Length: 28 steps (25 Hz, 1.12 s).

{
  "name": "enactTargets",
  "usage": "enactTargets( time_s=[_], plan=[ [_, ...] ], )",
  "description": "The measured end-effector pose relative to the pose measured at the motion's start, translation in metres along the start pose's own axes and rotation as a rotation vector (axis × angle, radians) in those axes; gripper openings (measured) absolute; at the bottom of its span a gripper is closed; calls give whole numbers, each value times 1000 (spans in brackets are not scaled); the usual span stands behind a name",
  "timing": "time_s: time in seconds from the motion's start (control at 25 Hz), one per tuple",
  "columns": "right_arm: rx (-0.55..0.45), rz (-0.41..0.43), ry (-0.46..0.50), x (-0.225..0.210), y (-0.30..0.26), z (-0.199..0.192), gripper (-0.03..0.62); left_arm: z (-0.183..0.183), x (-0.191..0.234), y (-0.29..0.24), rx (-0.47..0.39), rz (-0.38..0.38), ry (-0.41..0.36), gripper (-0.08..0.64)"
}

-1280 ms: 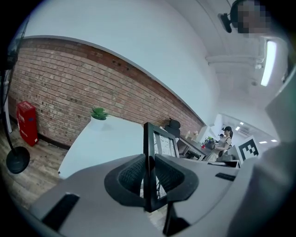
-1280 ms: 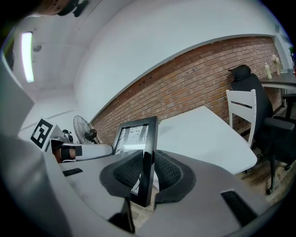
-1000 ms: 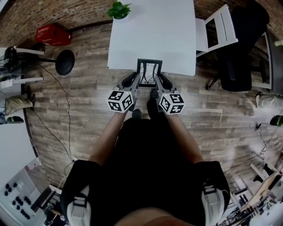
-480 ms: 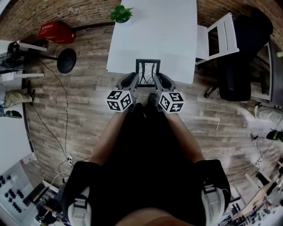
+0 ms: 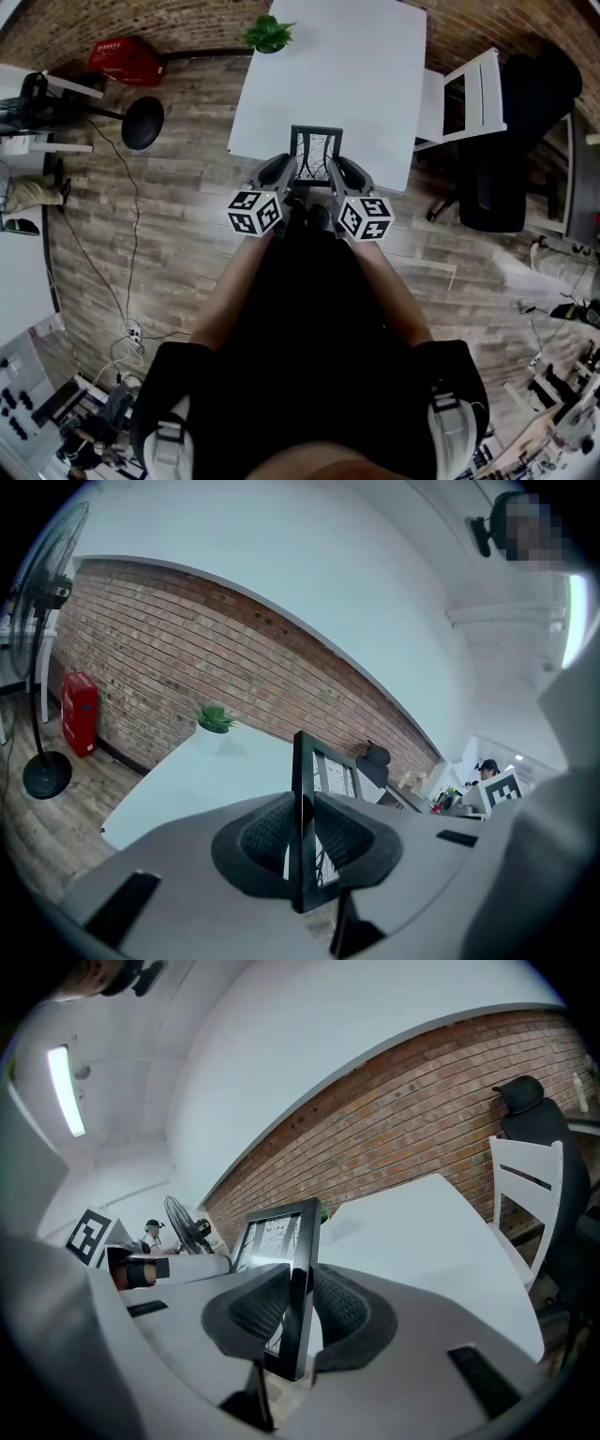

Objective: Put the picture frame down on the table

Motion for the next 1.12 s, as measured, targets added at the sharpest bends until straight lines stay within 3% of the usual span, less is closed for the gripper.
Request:
enactTargets(
  time_s=[0.8,1.12],
  plan=[
    [-13,-79,-25,-10,-56,30,72,33,47,-52,15,-74,16,77],
    [1,-128,-42,-21,-85,35,72,40,73,-82,64,-112,32,77]
  ],
)
Point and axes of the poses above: the fingertips, and each gripper's own axes: y backward along the fingers, x to its left, z out of its top, the point moved 10 cm from there along y, backward along the fingers, and after that the axes turned 3 degrees about -y, right-handed, at the moved point
